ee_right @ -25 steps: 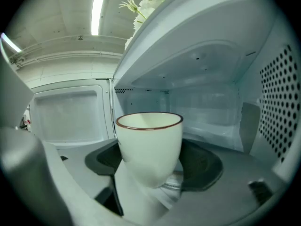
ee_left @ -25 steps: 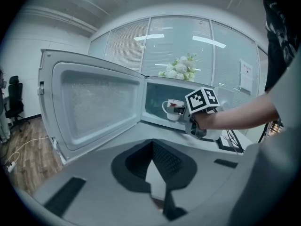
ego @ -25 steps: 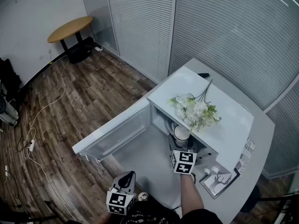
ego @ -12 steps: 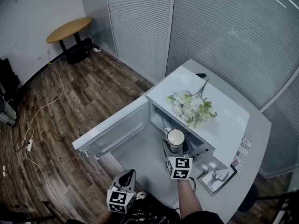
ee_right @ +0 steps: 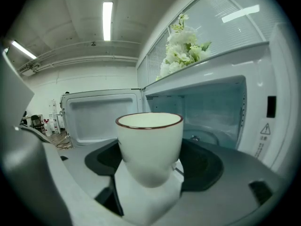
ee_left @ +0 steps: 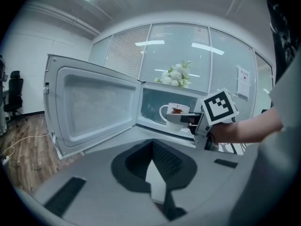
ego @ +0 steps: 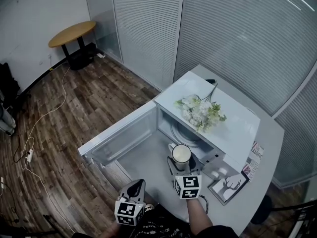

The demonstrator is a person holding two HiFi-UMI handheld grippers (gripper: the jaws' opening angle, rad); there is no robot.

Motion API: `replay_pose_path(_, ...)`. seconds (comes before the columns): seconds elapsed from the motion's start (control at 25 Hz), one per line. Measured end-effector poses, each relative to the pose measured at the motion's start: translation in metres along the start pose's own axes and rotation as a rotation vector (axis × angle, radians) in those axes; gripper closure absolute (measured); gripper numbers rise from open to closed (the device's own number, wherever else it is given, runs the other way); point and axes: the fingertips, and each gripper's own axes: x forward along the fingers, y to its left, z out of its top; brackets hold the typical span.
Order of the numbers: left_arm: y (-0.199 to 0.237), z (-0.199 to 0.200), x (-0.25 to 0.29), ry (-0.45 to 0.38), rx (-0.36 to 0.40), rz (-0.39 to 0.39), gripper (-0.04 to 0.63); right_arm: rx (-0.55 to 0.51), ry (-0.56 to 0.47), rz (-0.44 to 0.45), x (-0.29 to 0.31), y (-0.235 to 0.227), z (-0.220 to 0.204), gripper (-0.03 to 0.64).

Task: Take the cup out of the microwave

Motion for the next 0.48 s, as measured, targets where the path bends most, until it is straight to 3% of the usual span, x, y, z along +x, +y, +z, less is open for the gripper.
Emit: replay_pose_path(0.48, -0.019, 0.005, 0.002, -0.035, -0.01, -0.046, 0.591, 0.0, -0.008, 0.018, -0.055, 0.022, -0.004, 0.235)
